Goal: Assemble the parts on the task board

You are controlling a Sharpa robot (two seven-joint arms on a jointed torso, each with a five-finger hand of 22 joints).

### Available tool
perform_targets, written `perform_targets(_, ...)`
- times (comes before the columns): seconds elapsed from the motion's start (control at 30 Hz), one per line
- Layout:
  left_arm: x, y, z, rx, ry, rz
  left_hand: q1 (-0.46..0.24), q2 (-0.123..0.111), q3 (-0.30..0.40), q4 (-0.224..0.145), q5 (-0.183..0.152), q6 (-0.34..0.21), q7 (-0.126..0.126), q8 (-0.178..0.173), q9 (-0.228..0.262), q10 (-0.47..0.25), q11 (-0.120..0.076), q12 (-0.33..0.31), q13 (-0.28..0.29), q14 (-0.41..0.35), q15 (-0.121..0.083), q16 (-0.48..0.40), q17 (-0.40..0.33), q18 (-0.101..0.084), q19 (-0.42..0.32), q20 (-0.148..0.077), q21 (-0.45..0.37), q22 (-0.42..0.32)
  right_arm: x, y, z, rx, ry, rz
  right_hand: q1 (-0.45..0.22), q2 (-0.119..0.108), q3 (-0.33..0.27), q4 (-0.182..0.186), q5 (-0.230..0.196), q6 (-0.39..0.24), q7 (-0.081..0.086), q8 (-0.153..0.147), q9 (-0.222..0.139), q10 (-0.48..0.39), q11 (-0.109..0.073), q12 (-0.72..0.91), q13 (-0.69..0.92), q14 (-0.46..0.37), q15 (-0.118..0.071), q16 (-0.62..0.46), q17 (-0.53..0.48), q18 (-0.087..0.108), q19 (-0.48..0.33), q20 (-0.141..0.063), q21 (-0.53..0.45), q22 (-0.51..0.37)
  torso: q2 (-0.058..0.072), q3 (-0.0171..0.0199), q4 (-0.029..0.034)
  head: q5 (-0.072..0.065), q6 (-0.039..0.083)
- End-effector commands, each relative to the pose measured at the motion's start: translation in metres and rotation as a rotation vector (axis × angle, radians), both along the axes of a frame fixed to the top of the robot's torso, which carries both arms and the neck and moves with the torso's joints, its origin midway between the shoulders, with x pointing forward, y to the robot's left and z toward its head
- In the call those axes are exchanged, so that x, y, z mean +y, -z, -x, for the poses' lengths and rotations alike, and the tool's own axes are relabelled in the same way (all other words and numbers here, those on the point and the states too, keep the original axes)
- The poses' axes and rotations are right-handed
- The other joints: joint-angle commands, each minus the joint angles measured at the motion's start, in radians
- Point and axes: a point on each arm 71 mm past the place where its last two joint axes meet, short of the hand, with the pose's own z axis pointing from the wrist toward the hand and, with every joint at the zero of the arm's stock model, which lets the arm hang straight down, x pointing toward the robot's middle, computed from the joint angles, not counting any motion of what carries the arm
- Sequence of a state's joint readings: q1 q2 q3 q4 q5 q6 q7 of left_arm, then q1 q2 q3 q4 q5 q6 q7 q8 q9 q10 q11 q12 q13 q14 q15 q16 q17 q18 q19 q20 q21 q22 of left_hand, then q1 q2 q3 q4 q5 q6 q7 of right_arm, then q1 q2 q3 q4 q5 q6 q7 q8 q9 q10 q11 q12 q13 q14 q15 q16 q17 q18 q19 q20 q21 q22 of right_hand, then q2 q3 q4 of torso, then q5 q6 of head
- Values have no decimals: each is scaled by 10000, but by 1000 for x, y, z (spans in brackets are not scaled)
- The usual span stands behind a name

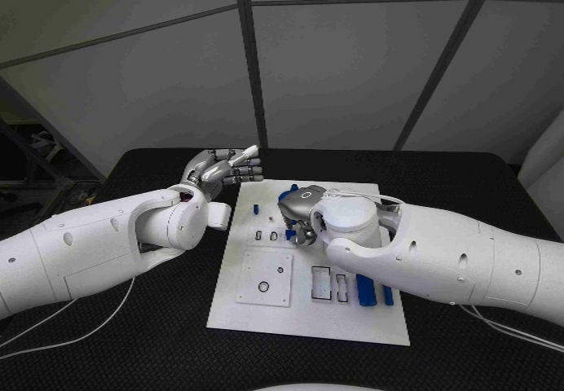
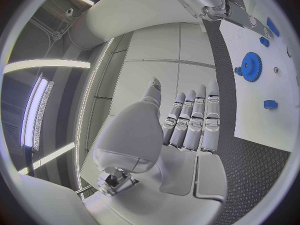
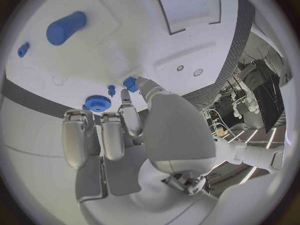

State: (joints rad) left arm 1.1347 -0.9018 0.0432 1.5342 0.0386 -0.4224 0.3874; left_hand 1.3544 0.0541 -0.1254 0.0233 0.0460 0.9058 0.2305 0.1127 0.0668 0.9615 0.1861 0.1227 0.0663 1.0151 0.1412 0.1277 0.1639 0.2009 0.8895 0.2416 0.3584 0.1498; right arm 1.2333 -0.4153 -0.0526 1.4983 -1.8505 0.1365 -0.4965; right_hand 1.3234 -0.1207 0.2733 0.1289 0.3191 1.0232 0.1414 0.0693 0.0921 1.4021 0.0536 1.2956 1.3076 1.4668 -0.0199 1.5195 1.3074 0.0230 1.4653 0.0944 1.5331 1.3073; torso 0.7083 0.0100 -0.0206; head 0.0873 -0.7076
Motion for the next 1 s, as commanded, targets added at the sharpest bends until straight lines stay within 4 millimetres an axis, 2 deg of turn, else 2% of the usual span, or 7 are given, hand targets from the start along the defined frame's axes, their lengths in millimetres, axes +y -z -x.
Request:
perform_targets(0.03,-1,-2,0,-124,112,9,82,42,-11,-62,32,-49,44,-38,-13,-32,16,-59,-15,35,17,-26,14,-197,-1,45,-33,-15,0,-1,0,-8,-63,45,-67,-30,52,13,-41,-92,-7,-28,-11,-62,12,-59,204,753,54,-55,1382,-49,469,34,-25,1976,1,0,4,-4,-4)
perform_targets(0.3,-1,-2,0,-128,111,9,82,42,-11,-62,32,-49,44,-38,-13,-32,16,-59,-15,35,17,-26,14,-197,-1,45,-33,-15,-2,-6,0,-426,-166,-824,-157,-139,-21,35,-190,-192,17,-26,-13,-45,34,-31,225,754,70,-62,1384,-48,468,51,-31,1974,-4,4,-2,1,14)
perform_targets(0.57,-1,-2,0,-131,107,8,82,42,-11,-62,32,-49,44,-38,-13,-32,16,-59,-15,35,17,-26,14,-197,-1,45,-33,-15,-9,-13,2,-772,-415,-1740,-276,-346,-195,93,-375,-322,43,-30,-11,-45,64,-33,214,753,98,-77,1367,-45,462,77,-42,1964,-5,5,0,2,22)
perform_targets(0.87,-1,-2,0,-123,120,12,87,48,-20,-69,32,-57,52,-46,-13,-43,22,-68,-15,36,20,-35,16,-198,1,47,-37,-18,-15,-14,3,-799,-682,-2312,-209,-384,-223,71,-439,-371,36,-19,-6,-29,62,0,240,754,99,-80,1369,-41,450,84,-53,1950,15,17,1,9,29)
perform_targets(1.0,-1,-1,0,-115,130,14,90,52,-27,-74,32,-63,57,-52,-13,-51,26,-76,-15,37,23,-42,19,-198,1,48,-40,-21,-17,-7,5,-720,-842,-2393,-103,-372,-203,24,-468,-409,25,-19,-6,4,52,54,284,761,91,-70,1394,-42,453,82,-53,1953,12,25,6,18,18)
